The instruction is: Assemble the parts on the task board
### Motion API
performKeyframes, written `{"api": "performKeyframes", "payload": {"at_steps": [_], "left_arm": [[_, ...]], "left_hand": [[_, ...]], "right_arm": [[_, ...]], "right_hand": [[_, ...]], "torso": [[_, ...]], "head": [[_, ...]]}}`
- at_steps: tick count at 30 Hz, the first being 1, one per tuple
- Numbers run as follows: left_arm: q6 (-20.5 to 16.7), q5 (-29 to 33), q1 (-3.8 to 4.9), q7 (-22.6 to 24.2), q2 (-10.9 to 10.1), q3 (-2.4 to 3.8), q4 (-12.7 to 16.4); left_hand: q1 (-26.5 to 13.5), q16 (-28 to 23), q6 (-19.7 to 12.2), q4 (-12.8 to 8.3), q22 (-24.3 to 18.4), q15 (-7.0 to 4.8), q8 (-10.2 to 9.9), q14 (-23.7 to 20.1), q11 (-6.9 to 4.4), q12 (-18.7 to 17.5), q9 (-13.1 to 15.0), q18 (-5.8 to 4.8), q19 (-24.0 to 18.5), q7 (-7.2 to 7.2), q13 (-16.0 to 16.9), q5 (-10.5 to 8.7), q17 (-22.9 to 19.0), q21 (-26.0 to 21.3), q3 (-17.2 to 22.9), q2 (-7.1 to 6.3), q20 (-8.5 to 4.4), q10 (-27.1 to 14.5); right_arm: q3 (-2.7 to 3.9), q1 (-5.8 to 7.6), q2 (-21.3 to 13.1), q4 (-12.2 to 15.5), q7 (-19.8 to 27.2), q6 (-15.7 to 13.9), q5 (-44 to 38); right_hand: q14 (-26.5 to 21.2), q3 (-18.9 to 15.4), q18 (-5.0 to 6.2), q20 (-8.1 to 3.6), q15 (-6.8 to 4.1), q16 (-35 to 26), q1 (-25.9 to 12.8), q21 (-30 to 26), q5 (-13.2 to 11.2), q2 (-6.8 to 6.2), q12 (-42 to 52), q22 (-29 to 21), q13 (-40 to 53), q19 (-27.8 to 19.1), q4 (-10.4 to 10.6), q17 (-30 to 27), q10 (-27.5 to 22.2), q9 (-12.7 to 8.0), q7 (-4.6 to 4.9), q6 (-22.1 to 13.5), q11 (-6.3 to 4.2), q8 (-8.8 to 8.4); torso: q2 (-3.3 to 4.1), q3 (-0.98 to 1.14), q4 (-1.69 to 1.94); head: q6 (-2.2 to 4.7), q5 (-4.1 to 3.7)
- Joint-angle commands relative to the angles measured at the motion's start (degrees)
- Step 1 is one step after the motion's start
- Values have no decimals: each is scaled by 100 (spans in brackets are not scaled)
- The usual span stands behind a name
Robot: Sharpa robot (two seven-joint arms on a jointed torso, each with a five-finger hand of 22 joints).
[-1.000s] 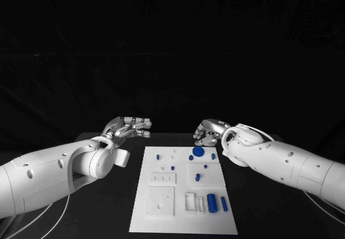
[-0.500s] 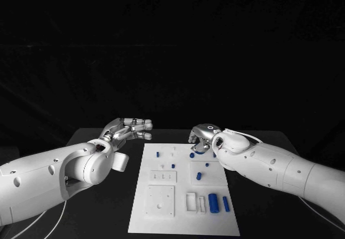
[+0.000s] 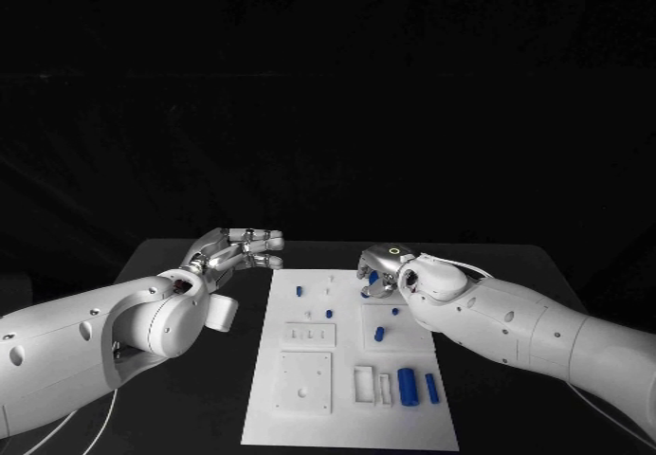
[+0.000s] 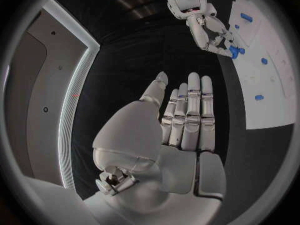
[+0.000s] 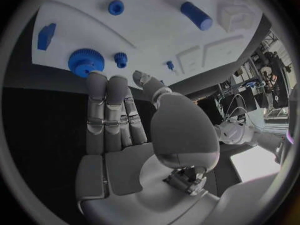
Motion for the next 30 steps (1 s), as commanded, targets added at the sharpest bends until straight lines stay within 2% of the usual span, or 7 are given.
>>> {"api": "performKeyframes", "payload": {"at_steps": [1, 8, 9, 11, 16, 17, 30], "left_arm": [[105, -38, 12, 35, 17, 7, 11], [111, -41, 12, 32, 13, 7, 28], [112, -43, 12, 31, 11, 8, 30], [114, -49, 12, 29, 8, 8, 32], [122, -54, 13, 24, 5, 8, 27], [123, -55, 13, 23, 6, 8, 25], [136, -56, 13, 6, 7, 8, 3]], "left_hand": [[-64, 33, -23, -24, 1, -1, -17, -41, 3, 4, 7, -8, -31, 1, 6, 4, -8, 13, -3, 8, -2, -35], [-67, 32, -22, -30, -4, 1, -14, -45, 6, 3, 8, -7, -34, 2, 6, 2, -10, 12, -15, 13, 1, -44], [-67, 32, -22, -30, -4, 1, -14, -45, 6, 3, 8, -7, -34, 2, 6, 2, -10, 12, -15, 13, 1, -44], [-67, 32, -22, -30, -4, 1, -14, -45, 6, 3, 8, -7, -34, 2, 6, 2, -10, 12, -15, 13, 1, -44], [-71, 33, -25, -34, -9, 2, -15, -44, 9, 3, 8, -6, -33, 2, 6, 1, -10, 12, -26, 15, 3, -53], [-71, 33, -25, -34, -9, 2, -15, -44, 9, 3, 8, -6, -33, 2, 6, 1, -10, 12, -26, 15, 3, -53], [-86, 37, -34, -30, -22, 4, -17, -41, 13, 5, 7, -3, -25, 4, 7, -4, -11, 11, -54, 28, 6, -67]], "right_arm": [[0, -14, 15, -18, -72, 66, -203], [0, -29, 21, -65, -108, 92, -253], [-1, -31, 21, -70, -114, 96, -258], [-1, -36, 20, -80, -129, 105, -273], [-1, -46, 19, -93, -148, 136, -295], [-1, -48, 19, -94, -149, 140, -297], [-1, -80, 25, -111, -149, 205, -308]], "right_hand": [[-33, 11, 56, 2, 16, 21, 8, -51, -18, -39, 5, 66, -3, 56, -1, -5, -39, -1, -7, -40, 8, 22], [-34, 9, 60, 5, 22, 26, 17, -220, -28, -42, 6, 270, -2, 107, -8, -13, -64, -2, -7, -46, 12, 19], [-35, 16, 59, 4, 21, 30, 11, -411, -45, -50, 5, 502, -4, 170, -9, -18, -56, -4, -4, -47, 15, 21], [-35, 35, 57, 5, 16, 32, 16, -424, -51, -41, 3, 532, -4, 179, -11, -17, -42, -1, -5, -39, 9, 22], [-38, 148, 56, 4, 16, 35, -2, -495, -98, -56, 4, 658, -3, 204, -18, -14, -27, -1, -4, -27, 7, 22], [-36, 226, 50, 1, 13, 41, -14, -591, -110, -78, 4, 833, -3, 244, -6, -9, -9, 0, -4, -17, 3, 22], [-41, 614, 12, -23, -15, 75, -46, -534, -282, -40, 4, 1212, -2, 308, -44, 18, 195, 7, -16, 129, -47, 25]], "torso": [[61, 0, 21], [106, 3, 35], [110, 2, 37], [119, 5, 36], [145, 5, 38], [149, 4, 38], [194, 2, 49]], "head": [[15, -12], [30, -21], [29, -22], [33, -22], [51, -26], [49, -27], [63, -23]]}}
